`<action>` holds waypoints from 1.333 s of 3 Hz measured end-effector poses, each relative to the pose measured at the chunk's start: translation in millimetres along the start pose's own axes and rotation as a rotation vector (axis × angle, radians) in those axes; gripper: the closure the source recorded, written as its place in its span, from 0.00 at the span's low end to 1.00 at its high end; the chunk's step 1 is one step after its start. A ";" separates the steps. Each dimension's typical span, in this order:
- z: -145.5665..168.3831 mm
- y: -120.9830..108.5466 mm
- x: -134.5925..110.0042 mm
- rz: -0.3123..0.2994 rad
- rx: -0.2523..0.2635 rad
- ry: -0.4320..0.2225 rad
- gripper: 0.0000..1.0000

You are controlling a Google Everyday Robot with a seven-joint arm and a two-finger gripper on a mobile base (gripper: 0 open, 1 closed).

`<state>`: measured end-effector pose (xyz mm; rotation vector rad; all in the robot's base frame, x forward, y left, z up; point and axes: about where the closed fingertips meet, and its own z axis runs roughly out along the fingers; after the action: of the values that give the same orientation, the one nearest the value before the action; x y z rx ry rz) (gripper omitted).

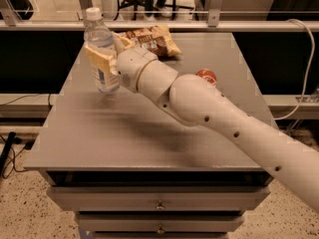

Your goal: Place blue plastic bottle upright

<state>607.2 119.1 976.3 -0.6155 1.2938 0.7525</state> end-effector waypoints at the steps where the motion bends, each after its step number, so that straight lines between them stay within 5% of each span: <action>1: -4.1 0.6 12.6 -0.001 -0.005 0.010 0.65; 4: -15.3 13.1 40.4 -0.002 -0.029 0.037 0.00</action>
Offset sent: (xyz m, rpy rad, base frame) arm -0.0064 -0.0007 -0.0381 -0.0314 0.0057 0.0352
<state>591.8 121.3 934.0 -0.6567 1.3182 0.7616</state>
